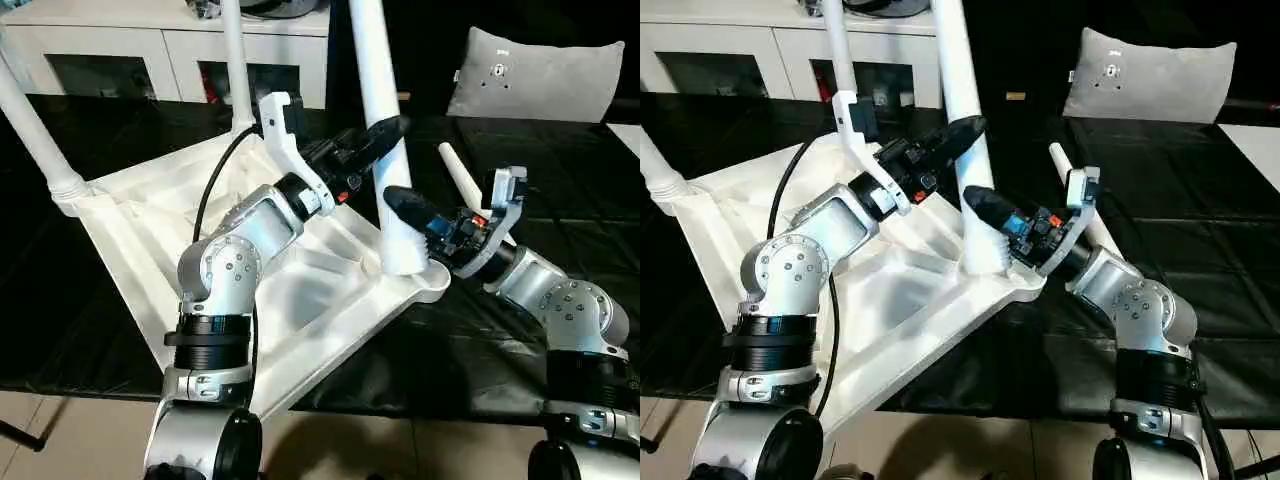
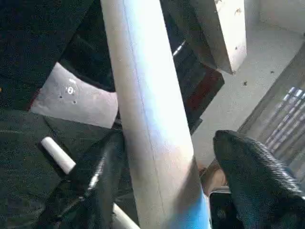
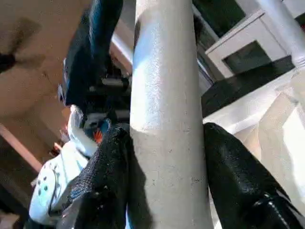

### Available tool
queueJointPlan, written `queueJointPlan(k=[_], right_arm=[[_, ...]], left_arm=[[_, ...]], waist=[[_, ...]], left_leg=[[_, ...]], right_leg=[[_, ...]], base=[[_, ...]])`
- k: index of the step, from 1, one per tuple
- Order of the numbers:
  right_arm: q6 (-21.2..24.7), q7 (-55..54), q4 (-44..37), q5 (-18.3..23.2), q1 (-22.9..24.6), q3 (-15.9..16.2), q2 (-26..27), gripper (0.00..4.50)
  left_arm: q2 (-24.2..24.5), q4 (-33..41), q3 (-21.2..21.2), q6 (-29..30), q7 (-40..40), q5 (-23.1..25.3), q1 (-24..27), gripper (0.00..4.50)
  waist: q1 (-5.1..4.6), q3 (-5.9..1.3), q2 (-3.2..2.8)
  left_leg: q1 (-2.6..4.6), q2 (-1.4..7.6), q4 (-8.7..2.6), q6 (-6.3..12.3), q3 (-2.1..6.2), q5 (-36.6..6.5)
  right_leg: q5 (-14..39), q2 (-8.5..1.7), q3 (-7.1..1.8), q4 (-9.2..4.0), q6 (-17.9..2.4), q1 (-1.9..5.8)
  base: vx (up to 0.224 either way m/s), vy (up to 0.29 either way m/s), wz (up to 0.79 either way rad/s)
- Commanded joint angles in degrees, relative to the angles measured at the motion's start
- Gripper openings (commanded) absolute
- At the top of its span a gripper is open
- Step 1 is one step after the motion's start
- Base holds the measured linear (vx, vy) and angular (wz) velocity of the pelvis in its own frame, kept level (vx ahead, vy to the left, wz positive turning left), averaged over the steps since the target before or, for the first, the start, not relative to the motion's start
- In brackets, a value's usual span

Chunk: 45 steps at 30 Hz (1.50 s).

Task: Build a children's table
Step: Pick table leg

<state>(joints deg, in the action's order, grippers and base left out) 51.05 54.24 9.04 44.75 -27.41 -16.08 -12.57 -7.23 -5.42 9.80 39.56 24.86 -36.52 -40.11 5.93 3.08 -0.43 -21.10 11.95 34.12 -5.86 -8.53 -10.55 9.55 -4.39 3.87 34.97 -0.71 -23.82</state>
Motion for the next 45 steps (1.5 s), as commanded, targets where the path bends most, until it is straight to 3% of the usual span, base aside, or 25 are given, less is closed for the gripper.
queueJointPlan(k=[1, 2, 4, 5, 10, 12, 14, 15, 23, 29, 34, 35, 37, 38, 39, 42, 43, 45], right_arm=[[-0.8, 0.2, -2.2, -0.4, 0.2, 1.3, -0.3, 1.87], [-1.3, 0.1, -2.4, -0.6, 0.3, 1.7, -0.3, 1.87], [-2.0, -0.2, -2.3, -1.0, 0.3, 2.0, -0.1, 1.87], [-3.4, -0.9, -2.5, -2.1, 0.4, 2.5, 0.3, 1.87], [-6.0, -3.0, -2.7, -3.2, 0.5, 3.1, 1.3, 1.87], [-6.6, -3.5, -2.4, -3.7, 0.8, 3.7, 1.4, 1.87], [-6.4, -3.2, -3.0, -3.6, 1.5, 4.3, 1.2, 1.87], [-6.2, -3.0, -3.4, -3.4, 1.8, 4.6, 1.1, 1.87], [-7.3, -3.5, -3.7, -3.8, 2.7, 5.5, 0.6, 1.86], [-8.0, -4.2, -4.3, -4.0, 3.4, 5.5, -0.1, 1.86], [-8.9, -4.6, -5.3, -5.3, 3.6, 6.2, -0.8, 1.86], [-8.4, -4.4, -5.6, -5.3, 3.2, 6.8, -1.2, 2.21], [-7.3, -3.8, -5.8, -4.5, 3.0, 7.0, -1.7, 2.56], [-6.2, -3.1, -5.9, -3.7, 2.9, 7.2, -2.1, 2.57], [-5.5, -2.1, -5.9, -3.4, 2.7, 7.5, -2.8, 2.76], [-4.8, 0.5, -5.8, -3.6, 2.6, 8.9, -4.8, 2.89], [-4.6, 1.7, -5.7, -3.9, 2.6, 9.5, -5.8, 2.99], [-4.0, 4.5, -5.0, -4.6, 1.9, 11.1, -8.3, 3.12]], left_arm=[[-0.2, 0.0, -1.0, -0.4, 0.5, 0.2, -0.8, 3.75], [-0.2, -0.2, -1.3, -0.7, 0.6, 0.4, -0.8, 3.8], [-0.1, -0.5, -1.7, -1.4, 0.6, 1.2, -0.9, 3.44], [0.3, -1.1, -3.5, -4.1, -0.2, 4.2, -1.0, 3.35], [0.3, -1.8, -5.4, -8.4, -1.0, 7.3, -0.6, 2.98], [-0.3, -1.2, -5.5, -9.2, -1.8, 7.7, -0.1, 2.9], [-0.7, -0.1, -6.1, -9.1, -2.0, 7.6, 0.7, 2.8], [-0.5, 0.4, -6.6, -9.1, -1.8, 7.8, 1.1, 2.52], [-0.8, -0.3, -7.1, -10.6, -1.3, 8.5, 1.9, 2.13], [-0.9, -0.2, -5.7, -7.9, -2.6, 5.9, 1.6, 1.97], [0.6, -0.3, -5.9, -7.5, -3.5, 7.1, 1.6, 1.93], [1.7, -0.2, -6.1, -7.7, -3.0, 7.8, 1.6, 1.93], [2.4, 0.0, -6.4, -7.4, -2.0, 7.5, 1.6, 1.91], [2.9, 0.5, -6.8, -6.8, -1.0, 7.0, 1.7, 1.91], [3.5, 1.1, -7.3, -6.2, 0.4, 6.3, 1.9, 1.89], [4.6, 3.0, -8.6, -4.9, 3.3, 4.9, 2.7, 1.88], [5.1, 3.8, -9.3, -4.3, 4.5, 4.3, 3.0, 1.88], [6.3, 5.7, -10.8, -3.5, 7.3, 3.5, 3.5, 1.87]], waist=[[0.27, -4.17, 0.18], [0.26, -4.18, 0.22], [0.23, -4.11, 0.27], [0.3, -4.08, 0.05], [0.21, -4.09, -0.04], [0.12, -4.07, -0.08], [0.14, -4.05, 0.47], [0.25, -4.07, 0.25], [0.23, -3.93, -0.46], [0.16, -4.02, -0.45], [0.1, -3.93, -0.31], [0.02, -3.93, 0.16], [0.09, -3.9, -0.02], [0.03, -3.91, 0.04], [0.0, -3.91, 0.54], [0.14, -3.98, 0.22], [0.1, -3.93, 0.62], [0.38, -4.01, 0.57]], left_leg=[[-0.3, 0.03, -3.51, 2.61, -0.81, -6.2], [-0.29, 0.03, -3.5, 2.48, -0.81, -6.3], [-0.28, 0.04, -3.57, 2.34, -0.81, -7.0], [-0.3, 0.05, -3.62, 2.21, -0.77, -7.3], [-0.18, 0.17, -3.72, 1.65, -0.71, -8.0], [-0.27, 0.18, -3.74, 1.54, -0.69, -8.4], [-0.27, 0.16, -3.76, 1.74, -0.74, -8.2], [-0.23, 0.23, -3.75, 1.84, -0.71, -8.0], [-0.26, 0.1, -3.8, 1.55, -0.7, -9.3], [-0.27, 0.07, -3.69, 1.73, -0.7, -8.8], [-0.33, 0.12, -3.81, 1.79, -0.67, -9.0], [-0.33, 0.05, -3.75, 1.84, -0.77, -9.1], [-0.32, 0.04, -3.78, 1.89, -0.75, -8.7], [-0.32, 0.06, -3.78, 1.99, -0.74, -8.5], [-0.43, -0.01, -3.76, 2.17, -0.81, -8.3], [-0.4, 0.16, -3.65, 2.32, -0.76, -7.1], [-0.41, 0.18, -3.67, 2.45, -0.87, -7.1], [-0.34, 0.29, -3.61, 2.66, -0.85, -6.8]], right_leg=[[15.6, -2.42, -1.59, -4.96, -8.0, 4.0], [15.2, -2.4, -1.56, -4.94, -8.1, 3.99], [15.7, -2.4, -1.57, -5.03, -7.9, 3.97], [16.0, -2.43, -1.58, -5.15, -7.7, 3.94], [15.8, -2.48, -1.64, -5.14, -7.4, 3.84], [15.2, -2.51, -1.64, -5.09, -7.8, 3.93], [15.0, -2.51, -1.67, -4.97, -8.0, 4.03], [15.1, -2.57, -1.7, -4.9, -8.1, 3.98], [16.4, -2.48, -1.69, -5.2, -7.7, 3.88], [14.9, -2.39, -1.68, -5.08, -8.2, 3.95], [16.2, -2.41, -1.63, -5.15, -7.8, 3.9], [16.8, -2.39, -1.66, -5.28, -7.4, 3.91], [17.4, -2.44, -1.7, -5.24, -7.2, 3.88], [17.3, -2.4, -1.71, -5.23, -7.1, 3.86], [17.2, -2.38, -1.73, -5.22, -6.9, 3.97], [15.8, -2.5, -1.79, -4.88, -7.6, 3.93], [15.7, -2.47, -1.79, -4.96, -7.8, 3.88], [15.4, -2.58, -1.81, -4.72, -8.4, 3.92]], base=[[0.0, 0.0, 0.0], [0.0, 0.0, 0.0], [0.0, 0.0, 0.0], [0.0, 0.0, 0.0], [0.0, 0.0, 0.0], [0.0, 0.0, 0.0], [0.0, 0.0, 0.0], [0.0, 0.0, 0.0], [0.0, 0.0, 0.0], [0.0, 0.0, 0.0], [0.0, 0.0, 0.0], [0.0, 0.0, 0.0], [0.0, 0.0, 0.0], [0.0, 0.0, 0.0], [0.0, 0.0, 0.0], [0.0, 0.0, 0.0], [0.0, 0.0, 0.0], [0.0, 0.0, 0.0]])
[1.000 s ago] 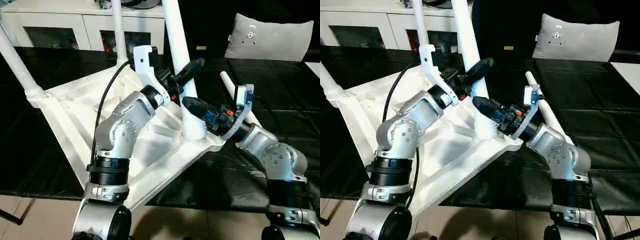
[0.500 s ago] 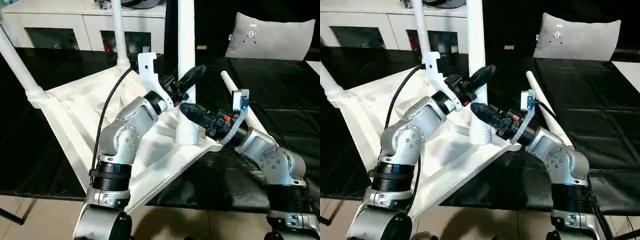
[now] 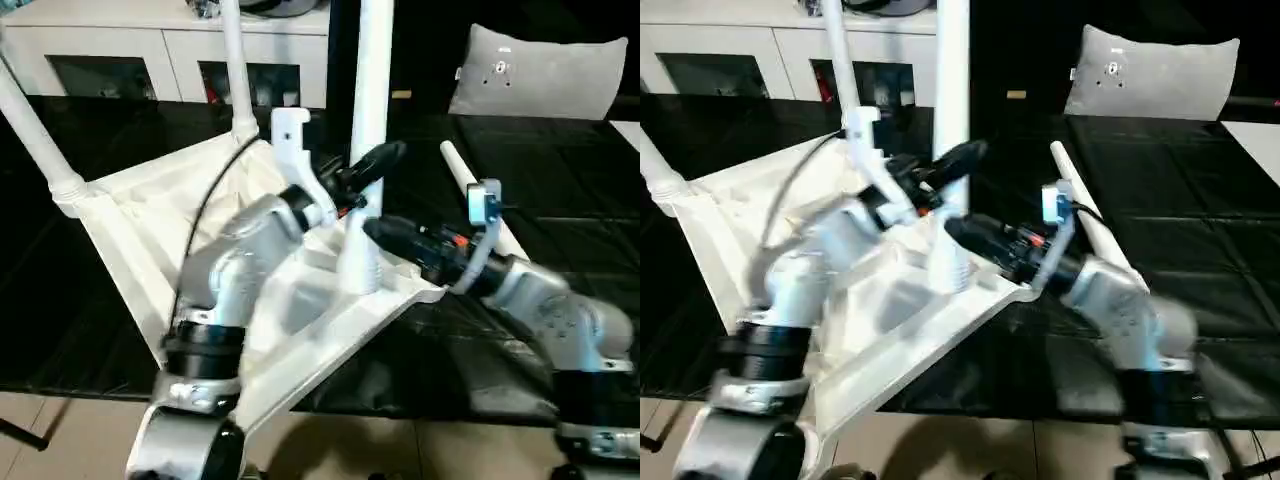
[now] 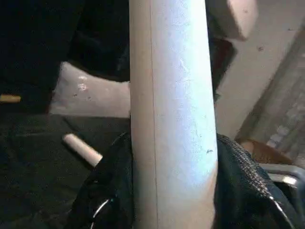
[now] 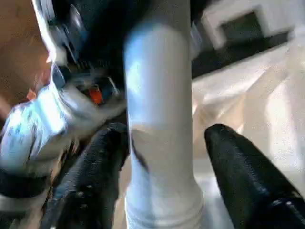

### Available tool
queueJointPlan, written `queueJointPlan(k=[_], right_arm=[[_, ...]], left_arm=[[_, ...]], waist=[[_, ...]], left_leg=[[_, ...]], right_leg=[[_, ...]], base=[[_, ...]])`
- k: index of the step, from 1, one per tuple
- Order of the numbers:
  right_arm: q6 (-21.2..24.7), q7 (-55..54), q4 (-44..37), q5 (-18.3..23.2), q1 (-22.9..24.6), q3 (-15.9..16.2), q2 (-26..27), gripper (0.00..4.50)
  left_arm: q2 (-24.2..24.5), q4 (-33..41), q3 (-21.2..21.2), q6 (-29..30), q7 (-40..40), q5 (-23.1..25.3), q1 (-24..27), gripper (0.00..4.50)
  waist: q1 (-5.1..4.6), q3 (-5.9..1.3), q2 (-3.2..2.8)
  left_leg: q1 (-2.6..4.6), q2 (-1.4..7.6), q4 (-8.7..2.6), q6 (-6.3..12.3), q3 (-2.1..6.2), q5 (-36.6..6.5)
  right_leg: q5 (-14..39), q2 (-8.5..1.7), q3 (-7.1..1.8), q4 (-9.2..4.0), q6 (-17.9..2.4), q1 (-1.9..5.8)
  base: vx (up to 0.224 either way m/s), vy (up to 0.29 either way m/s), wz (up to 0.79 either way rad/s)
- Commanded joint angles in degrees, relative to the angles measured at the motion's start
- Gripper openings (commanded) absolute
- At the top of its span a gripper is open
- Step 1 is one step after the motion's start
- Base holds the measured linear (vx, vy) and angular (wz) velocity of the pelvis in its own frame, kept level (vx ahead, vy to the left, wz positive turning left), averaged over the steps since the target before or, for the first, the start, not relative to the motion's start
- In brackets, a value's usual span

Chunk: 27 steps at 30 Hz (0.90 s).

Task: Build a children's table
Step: Pick table leg

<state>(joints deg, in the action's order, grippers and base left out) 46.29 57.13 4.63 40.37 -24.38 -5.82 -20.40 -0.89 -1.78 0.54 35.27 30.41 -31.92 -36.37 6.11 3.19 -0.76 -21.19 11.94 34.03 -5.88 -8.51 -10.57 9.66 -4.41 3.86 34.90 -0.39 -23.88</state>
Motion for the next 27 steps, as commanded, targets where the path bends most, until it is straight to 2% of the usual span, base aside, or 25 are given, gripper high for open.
queueJointPlan(k=[1, 4, 8, 12, 19, 27], right_arm=[[0.8, 2.2, -0.2, -0.3, -1.4, 1.3, -1.2, 3.12], [1.2, 3.7, 0.5, -0.6, -2.1, 2.5, -2.6, 3.48], [1.0, 4.9, 1.5, -1.2, -3.3, 3.3, -3.2, 3.86], [1.3, 8.4, 1.8, -0.4, -3.9, 5.1, -4.2, 3.89], [2.2, 11.8, 1.4, 1.2, -3.7, 6.2, -4.8, 3.89], [2.1, 13.4, 2.4, 0.6, -3.9, 7.1, -5.1, 3.09]], left_arm=[[0.1, 2.4, -1.8, 0.8, 2.2, -1.5, -0.1, 1.87], [0.6, 3.6, -2.7, 1.3, 3.9, -2.4, 0.2, 1.87], [1.3, 5.5, -4.0, 1.9, 6.1, -3.1, 1.0, 1.87], [1.6, 6.9, -5.2, 2.1, 8.0, -3.8, 1.7, 1.86], [2.4, 7.7, -6.6, 1.5, 10.0, -3.9, 2.0, 1.86], [2.7, 7.5, -6.9, 1.0, 10.6, -3.7, 1.8, 1.86]], waist=[[0.23, -3.96, 0.92], [0.5, -3.95, 1.02], [0.39, -3.96, 1.12], [0.5, -4.01, 1.21], [0.52, -4.08, 1.24], [0.53, -4.13, 1.29]], left_leg=[[-0.26, 0.22, -3.47, 2.77, -0.99, -7.2], [-0.27, 0.21, -3.48, 2.63, -0.97, -7.3], [-0.39, 0.19, -3.46, 2.58, -0.95, -6.8], [-0.36, 0.2, -3.37, 2.83, -1.04, -6.7], [-0.32, 0.25, -3.32, 3.04, -1.0, -6.1], [-0.39, 0.15, -3.2, 3.02, -1.03, -5.8]], right_leg=[[15.9, -2.55, -1.84, -4.72, -8.8, 3.86], [17.4, -2.64, -1.83, -4.81, -8.5, 3.92], [16.7, -2.56, -1.82, -4.69, -8.4, 3.96], [16.7, -2.53, -1.86, -4.71, -8.5, 3.92], [15.5, -2.5, -1.85, -4.48, -9.1, 4.02], [15.9, -2.5, -1.84, -4.53, -8.8, 4.04]], base=[[0.0, 0.0, 0.0], [0.0, 0.0, 0.0], [0.0, 0.0, 0.0], [0.0, 0.0, 0.0], [0.0, 0.0, 0.0], [0.0, 0.0, 0.0]])
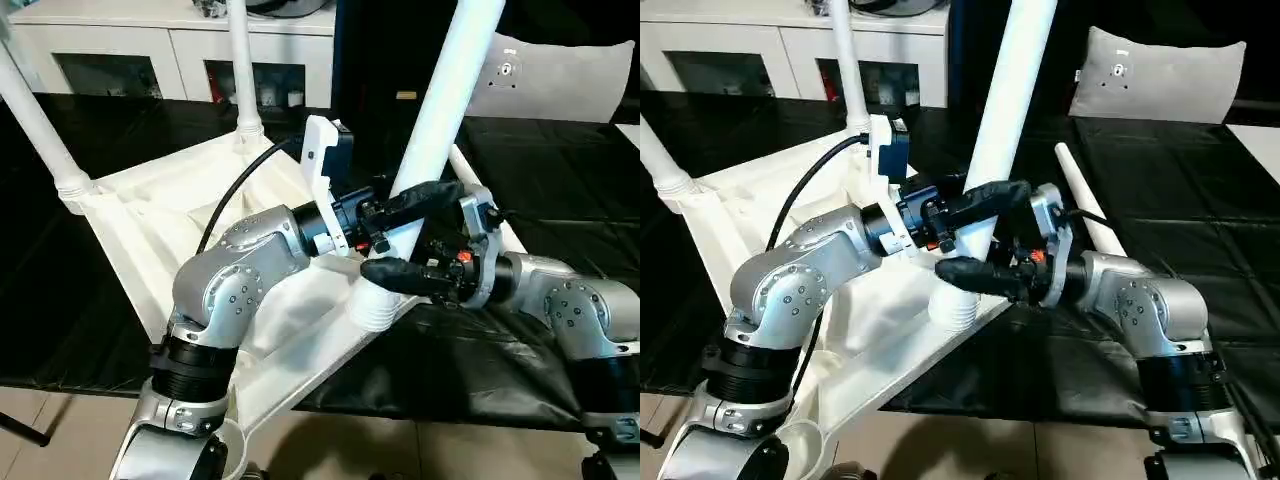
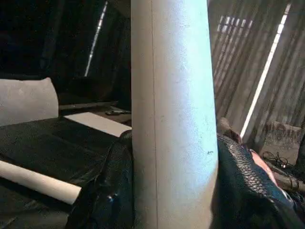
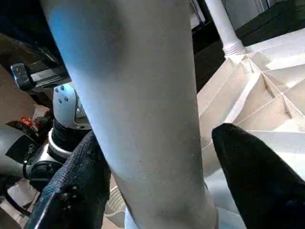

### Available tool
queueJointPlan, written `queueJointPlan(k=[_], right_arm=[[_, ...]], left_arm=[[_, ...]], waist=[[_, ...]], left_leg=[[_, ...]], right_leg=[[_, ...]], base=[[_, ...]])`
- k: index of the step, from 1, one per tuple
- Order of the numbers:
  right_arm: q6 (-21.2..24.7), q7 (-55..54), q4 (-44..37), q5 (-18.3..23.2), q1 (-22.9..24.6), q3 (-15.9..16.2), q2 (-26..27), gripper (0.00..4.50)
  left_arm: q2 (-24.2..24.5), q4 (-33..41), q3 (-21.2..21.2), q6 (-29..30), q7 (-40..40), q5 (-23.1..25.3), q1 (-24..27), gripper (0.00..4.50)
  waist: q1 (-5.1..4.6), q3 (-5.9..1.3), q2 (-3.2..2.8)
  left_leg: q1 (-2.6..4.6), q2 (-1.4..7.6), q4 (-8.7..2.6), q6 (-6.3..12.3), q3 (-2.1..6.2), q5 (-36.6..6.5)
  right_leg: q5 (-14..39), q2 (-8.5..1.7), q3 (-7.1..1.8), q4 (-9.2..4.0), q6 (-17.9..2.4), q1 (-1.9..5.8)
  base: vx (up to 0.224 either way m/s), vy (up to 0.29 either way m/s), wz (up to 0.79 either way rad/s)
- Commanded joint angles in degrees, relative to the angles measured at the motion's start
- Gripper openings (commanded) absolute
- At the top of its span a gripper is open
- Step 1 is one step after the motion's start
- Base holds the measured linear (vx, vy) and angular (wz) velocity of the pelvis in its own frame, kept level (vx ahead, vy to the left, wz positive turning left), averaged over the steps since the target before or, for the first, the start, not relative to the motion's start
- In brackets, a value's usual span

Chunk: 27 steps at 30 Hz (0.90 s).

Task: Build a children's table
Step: Pick table leg

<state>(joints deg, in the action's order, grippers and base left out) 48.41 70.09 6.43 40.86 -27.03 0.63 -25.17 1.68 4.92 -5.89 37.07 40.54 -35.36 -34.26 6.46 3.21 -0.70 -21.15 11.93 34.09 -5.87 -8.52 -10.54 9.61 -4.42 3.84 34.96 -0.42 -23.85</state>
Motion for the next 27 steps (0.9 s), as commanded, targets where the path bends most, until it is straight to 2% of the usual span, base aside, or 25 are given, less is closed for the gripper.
queueJointPlan(k=[1, 8, 10, 14, 16, 17, 18, 23, 27], right_arm=[[-0.1, 0.4, 0.7, 0.1, -1.3, 0.7, -0.3, 3.03], [0.0, 0.8, 1.0, 0.1, -1.4, 0.8, -0.2, 2.44], [-0.2, 1.1, 1.0, 0.1, -1.2, 0.8, -0.2, 2.25], [-0.4, 1.1, 1.0, -0.1, -1.2, 0.9, -0.2, 2.13], [-2.2, 0.6, 1.3, -1.5, -1.2, 1.2, -0.1, 2.1], [-2.1, 0.6, 1.5, -1.5, -1.3, 1.2, -0.1, 2.43], [-1.7, 0.5, 1.9, -1.5, -1.5, 1.2, 0.0, 2.43], [-1.0, 0.9, 2.0, -0.7, -1.8, 0.8, 0.0, 3.09], [-1.7, 1.0, 1.8, -1.0, -1.7, 1.1, 0.0, 3.25]], left_arm=[[0.1, 0.8, -0.5, -0.8, 0.5, -0.3, -0.4, 1.86], [0.0, 0.6, -1.0, -0.9, 1.0, 0.0, -0.4, 1.86], [-0.1, 0.1, -1.0, -1.2, 0.9, 0.2, -0.6, 1.86], [-0.2, -0.2, -1.0, -1.3, 0.8, 0.3, -0.7, 1.86], [-0.3, -0.4, -1.1, -1.5, 0.8, 0.4, -0.8, 1.86], [-0.3, -0.5, -1.1, -1.5, 0.8, 0.4, -0.8, 1.86], [-0.2, -0.6, -1.2, -1.6, 0.8, 0.5, -0.9, 1.86], [-0.2, -0.6, -1.4, -1.6, 1.1, 0.5, -0.9, 1.86], [-0.2, -0.7, -1.4, -1.6, 1.3, 0.5, -1.1, 1.86]], waist=[[0.2, -4.17, 1.07], [0.19, -4.23, 1.17], [0.21, -4.25, 1.03], [0.21, -4.35, 1.1], [0.2, -4.27, 1.04], [0.19, -4.25, 1.1], [0.23, -4.28, 1.06], [0.2, -4.31, 1.06], [0.22, -4.32, 1.04]], left_leg=[[-0.35, 0.2, -3.26, 2.99, -1.0, -6.0], [-0.38, 0.17, -3.18, 3.1, -1.01, -5.6], [-0.34, 0.2, -3.18, 3.05, -0.98, -5.6], [-0.38, 0.19, -3.11, 3.12, -0.97, -5.1], [-0.39, 0.16, -3.11, 3.1, -1.02, -5.5], [-0.39, 0.11, -3.12, 3.05, -1.03, -5.7], [-0.33, 0.13, -3.12, 3.09, -1.0, -5.6], [-0.36, 0.17, -3.1, 3.17, -0.98, -5.6], [-0.33, 0.2, -3.1, 3.12, -0.98, -5.6]], right_leg=[[15.9, -2.47, -1.78, -4.57, -9.0, 3.96], [14.9, -2.44, -1.79, -4.45, -9.2, 4.07], [15.0, -2.43, -1.78, -4.43, -9.3, 4.05], [14.1, -2.43, -1.8, -4.3, -9.5, 4.12], [14.6, -2.45, -1.77, -4.43, -9.4, 4.06], [15.2, -2.41, -1.75, -4.49, -9.2, 4.07], [15.3, -2.42, -1.77, -4.47, -9.1, 4.06], [14.8, -2.39, -1.74, -4.38, -9.5, 4.08], [14.5, -2.42, -1.75, -4.34, -9.6, 4.09]], base=[[0.0, 0.0, 0.0], [0.0, 0.0, 0.0], [0.0, 0.0, 0.0], [0.0, 0.0, 0.0], [0.0, 0.0, 0.0], [0.0, 0.0, 0.0], [0.0, 0.0, 0.0], [0.0, 0.0, 0.0], [0.0, 0.0, 0.0]])
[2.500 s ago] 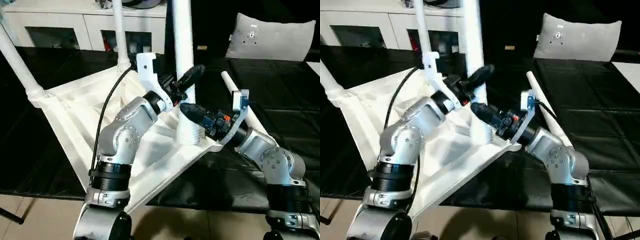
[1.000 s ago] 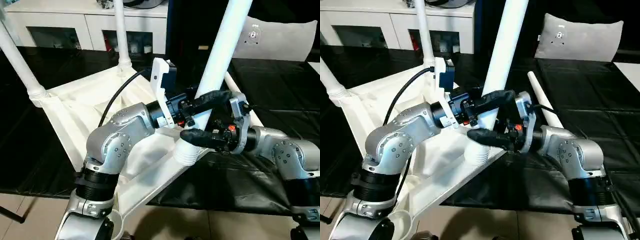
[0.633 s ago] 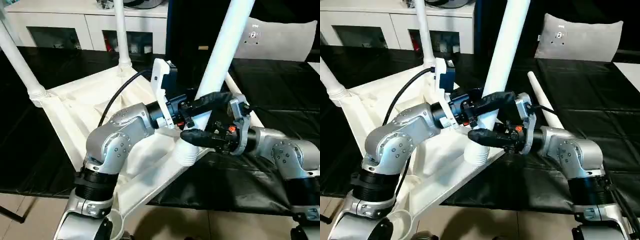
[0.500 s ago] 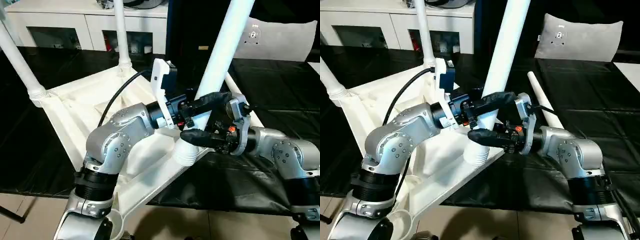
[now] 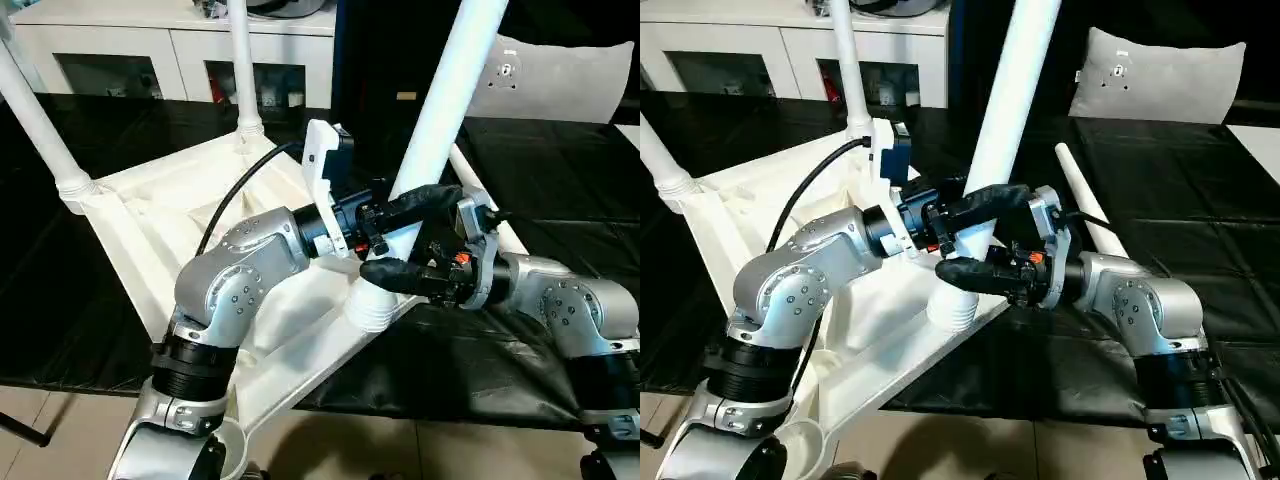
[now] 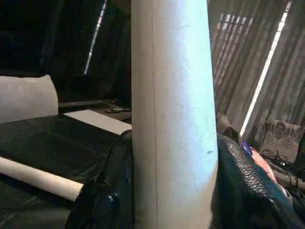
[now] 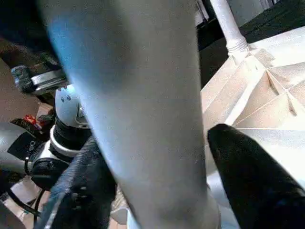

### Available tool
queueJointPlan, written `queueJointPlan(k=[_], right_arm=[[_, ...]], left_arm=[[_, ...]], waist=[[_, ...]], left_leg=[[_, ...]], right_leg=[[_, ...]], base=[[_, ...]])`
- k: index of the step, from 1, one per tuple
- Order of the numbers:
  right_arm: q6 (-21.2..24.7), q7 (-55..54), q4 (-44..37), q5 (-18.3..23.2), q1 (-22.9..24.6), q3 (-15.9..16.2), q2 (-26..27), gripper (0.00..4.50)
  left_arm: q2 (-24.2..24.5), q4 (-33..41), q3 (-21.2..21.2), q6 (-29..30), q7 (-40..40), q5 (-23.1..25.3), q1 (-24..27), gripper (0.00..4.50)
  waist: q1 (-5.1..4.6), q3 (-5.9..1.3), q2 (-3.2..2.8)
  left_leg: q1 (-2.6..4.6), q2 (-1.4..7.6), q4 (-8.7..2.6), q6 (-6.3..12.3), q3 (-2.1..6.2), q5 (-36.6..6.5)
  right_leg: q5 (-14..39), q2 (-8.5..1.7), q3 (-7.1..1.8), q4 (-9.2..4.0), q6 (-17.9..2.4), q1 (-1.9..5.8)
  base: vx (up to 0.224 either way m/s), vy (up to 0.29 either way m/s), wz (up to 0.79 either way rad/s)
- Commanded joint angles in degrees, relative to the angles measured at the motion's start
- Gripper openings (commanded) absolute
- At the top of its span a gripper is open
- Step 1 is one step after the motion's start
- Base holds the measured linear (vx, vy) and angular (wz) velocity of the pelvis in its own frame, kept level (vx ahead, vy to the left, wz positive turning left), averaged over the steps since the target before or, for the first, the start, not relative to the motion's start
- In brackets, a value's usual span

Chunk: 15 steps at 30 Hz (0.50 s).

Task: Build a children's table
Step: Pick table leg

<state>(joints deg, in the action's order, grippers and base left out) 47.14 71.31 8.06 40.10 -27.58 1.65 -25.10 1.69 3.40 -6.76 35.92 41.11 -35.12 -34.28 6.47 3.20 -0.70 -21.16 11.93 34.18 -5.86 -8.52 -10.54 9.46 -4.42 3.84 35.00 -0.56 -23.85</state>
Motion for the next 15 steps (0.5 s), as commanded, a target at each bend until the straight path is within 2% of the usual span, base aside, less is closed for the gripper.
queueJointPlan(k=[1, 8, 15], right_arm=[[-0.5, -0.1, 0.1, -0.3, -1.1, 0.1, -0.1, 3.26], [0.2, 1.6, -0.4, 0.8, -0.9, 0.4, -0.4, 2.55], [0.0, 0.9, -0.1, -0.1, -0.4, 0.8, -0.5, 2.12]], left_arm=[[-0.2, 0.8, -0.5, -0.5, 0.7, 0.3, -1.1, 1.86], [0.1, 0.4, -0.5, -0.8, 1.0, 0.2, -1.5, 1.86], [0.3, 0.3, -0.5, -0.6, 1.2, -0.2, -1.7, 1.86]], waist=[[0.21, -4.33, 1.03], [0.23, -4.33, 0.87], [0.21, -4.29, 0.74]], left_leg=[[-0.36, 0.2, -3.18, 3.14, -0.97, -5.5], [-0.31, 0.18, -3.16, 3.12, -0.95, -6.0], [-0.26, 0.21, -3.2, 2.86, -0.9, -6.6]], right_leg=[[14.5, -2.42, -1.76, -4.34, -9.5, 4.09], [14.8, -2.4, -1.71, -4.42, -9.7, 4.11], [15.3, -2.41, -1.7, -4.46, -9.7, 4.08]], base=[[0.0, 0.0, 0.0], [0.0, 0.0, 0.0], [0.0, 0.0, 0.0]])
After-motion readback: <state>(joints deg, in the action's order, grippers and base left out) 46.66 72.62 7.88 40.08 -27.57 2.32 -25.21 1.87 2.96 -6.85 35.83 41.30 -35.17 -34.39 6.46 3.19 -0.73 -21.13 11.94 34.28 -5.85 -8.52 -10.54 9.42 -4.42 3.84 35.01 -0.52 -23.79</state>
